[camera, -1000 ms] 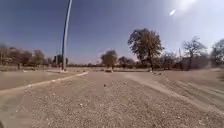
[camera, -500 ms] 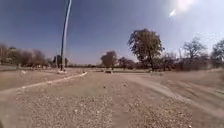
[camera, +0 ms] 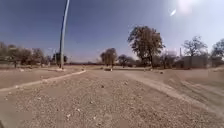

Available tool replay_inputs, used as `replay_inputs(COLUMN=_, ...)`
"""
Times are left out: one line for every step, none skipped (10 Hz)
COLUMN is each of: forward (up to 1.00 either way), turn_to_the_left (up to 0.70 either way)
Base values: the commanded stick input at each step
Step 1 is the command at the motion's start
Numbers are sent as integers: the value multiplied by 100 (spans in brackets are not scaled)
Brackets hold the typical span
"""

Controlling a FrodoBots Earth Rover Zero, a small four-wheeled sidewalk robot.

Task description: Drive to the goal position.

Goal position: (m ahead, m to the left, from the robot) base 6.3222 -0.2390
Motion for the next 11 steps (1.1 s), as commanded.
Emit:
replay_inputs(forward=50, turn_to_the_left=0)
replay_inputs(forward=50, turn_to_the_left=0)
replay_inputs(forward=50, turn_to_the_left=0)
replay_inputs(forward=50, turn_to_the_left=0)
replay_inputs(forward=50, turn_to_the_left=0)
replay_inputs(forward=50, turn_to_the_left=0)
replay_inputs(forward=50, turn_to_the_left=0)
replay_inputs(forward=50, turn_to_the_left=0)
replay_inputs(forward=50, turn_to_the_left=0)
replay_inputs(forward=50, turn_to_the_left=0)
replay_inputs(forward=50, turn_to_the_left=0)
